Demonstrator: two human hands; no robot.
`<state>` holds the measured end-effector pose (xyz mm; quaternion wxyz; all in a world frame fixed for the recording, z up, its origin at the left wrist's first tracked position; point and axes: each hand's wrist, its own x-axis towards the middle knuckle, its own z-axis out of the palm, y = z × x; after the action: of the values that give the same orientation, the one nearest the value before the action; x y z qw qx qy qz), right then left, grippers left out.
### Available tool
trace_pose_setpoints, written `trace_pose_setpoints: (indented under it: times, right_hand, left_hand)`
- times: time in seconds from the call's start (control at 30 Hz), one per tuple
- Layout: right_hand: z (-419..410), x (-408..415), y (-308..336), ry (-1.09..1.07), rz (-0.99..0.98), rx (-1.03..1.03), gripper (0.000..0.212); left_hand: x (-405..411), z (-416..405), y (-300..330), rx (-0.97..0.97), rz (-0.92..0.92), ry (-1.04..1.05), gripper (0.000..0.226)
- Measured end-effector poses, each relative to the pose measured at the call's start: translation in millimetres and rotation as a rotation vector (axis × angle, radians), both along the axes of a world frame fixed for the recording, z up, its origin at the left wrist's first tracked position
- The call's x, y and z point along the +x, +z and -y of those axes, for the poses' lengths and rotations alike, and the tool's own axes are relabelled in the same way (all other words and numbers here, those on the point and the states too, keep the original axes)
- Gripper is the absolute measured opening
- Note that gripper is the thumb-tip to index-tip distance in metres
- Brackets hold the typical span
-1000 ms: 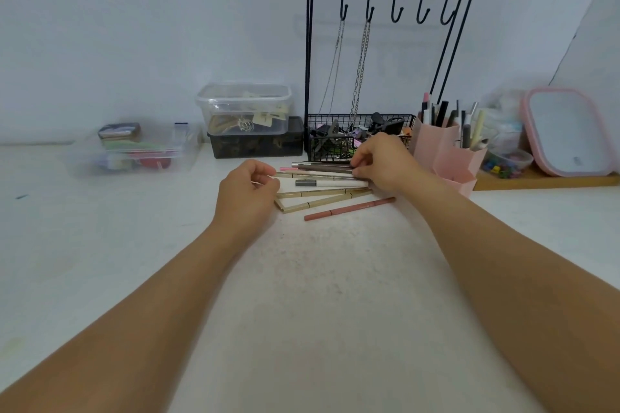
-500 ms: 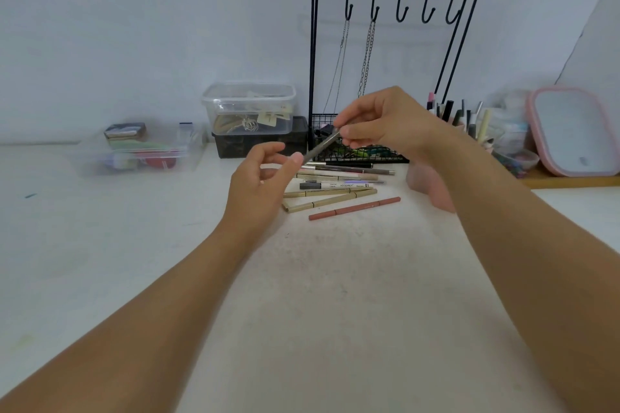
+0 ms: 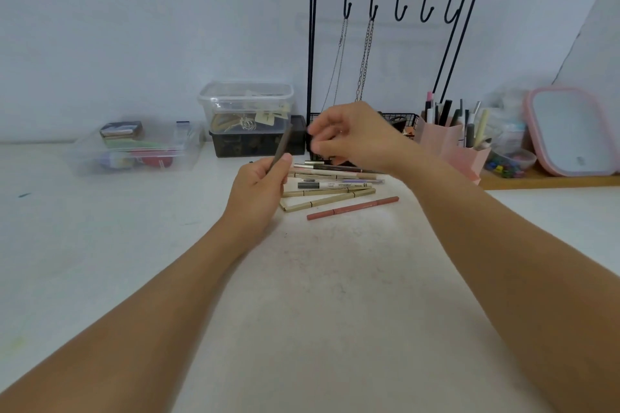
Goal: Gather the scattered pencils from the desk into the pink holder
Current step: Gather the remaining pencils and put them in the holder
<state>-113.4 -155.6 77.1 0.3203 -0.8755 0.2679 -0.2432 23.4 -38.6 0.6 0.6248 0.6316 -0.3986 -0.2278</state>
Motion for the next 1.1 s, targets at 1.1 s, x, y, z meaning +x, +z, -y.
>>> trace_pose_setpoints:
  times: [1.1]
  right_hand:
    - [51.8, -29.4, -30.6, -0.222, -0.701, -0.260, 0.018]
  left_hand:
    - [11.4, 3.4, -1.9, 0.010, -0.227, 0.025, 0.021]
